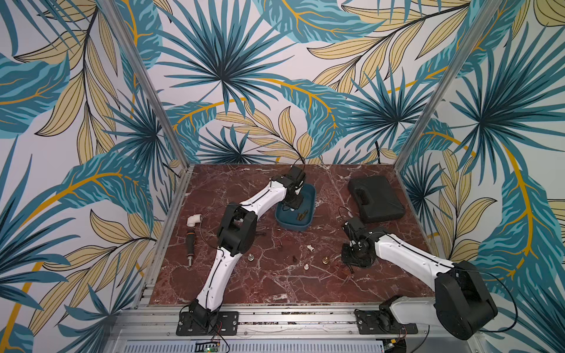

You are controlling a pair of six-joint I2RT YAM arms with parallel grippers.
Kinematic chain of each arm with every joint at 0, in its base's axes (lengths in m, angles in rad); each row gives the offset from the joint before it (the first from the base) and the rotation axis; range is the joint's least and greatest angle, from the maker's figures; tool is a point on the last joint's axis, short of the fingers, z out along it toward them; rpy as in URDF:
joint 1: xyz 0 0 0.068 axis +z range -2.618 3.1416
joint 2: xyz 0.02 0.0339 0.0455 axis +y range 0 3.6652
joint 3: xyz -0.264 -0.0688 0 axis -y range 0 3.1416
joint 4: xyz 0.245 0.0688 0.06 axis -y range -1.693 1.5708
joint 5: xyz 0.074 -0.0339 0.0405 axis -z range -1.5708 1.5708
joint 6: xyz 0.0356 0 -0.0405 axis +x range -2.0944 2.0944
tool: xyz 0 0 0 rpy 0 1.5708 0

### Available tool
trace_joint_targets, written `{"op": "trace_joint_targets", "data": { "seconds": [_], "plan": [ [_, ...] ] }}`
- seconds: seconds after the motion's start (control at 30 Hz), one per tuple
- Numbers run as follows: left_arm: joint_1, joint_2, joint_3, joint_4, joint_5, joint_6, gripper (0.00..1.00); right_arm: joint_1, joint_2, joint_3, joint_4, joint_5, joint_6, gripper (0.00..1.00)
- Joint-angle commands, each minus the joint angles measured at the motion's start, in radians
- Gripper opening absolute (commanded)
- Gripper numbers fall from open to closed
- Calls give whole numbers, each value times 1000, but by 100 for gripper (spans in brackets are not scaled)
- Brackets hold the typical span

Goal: Put the chess pieces into the storage box
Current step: Pick up the chess piece at the center of the board.

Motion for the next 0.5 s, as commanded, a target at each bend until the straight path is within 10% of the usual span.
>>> {"op": "trace_joint_targets", "data": {
  "seconds": [0.0,0.47],
  "plan": [
    [5,-57,25,-15,-22,8,38,6,2,-31,-2,23,16,41],
    [5,-257,-39,21,-62,11,38,12,78,-27,54,40,0,35]
  ]
}}
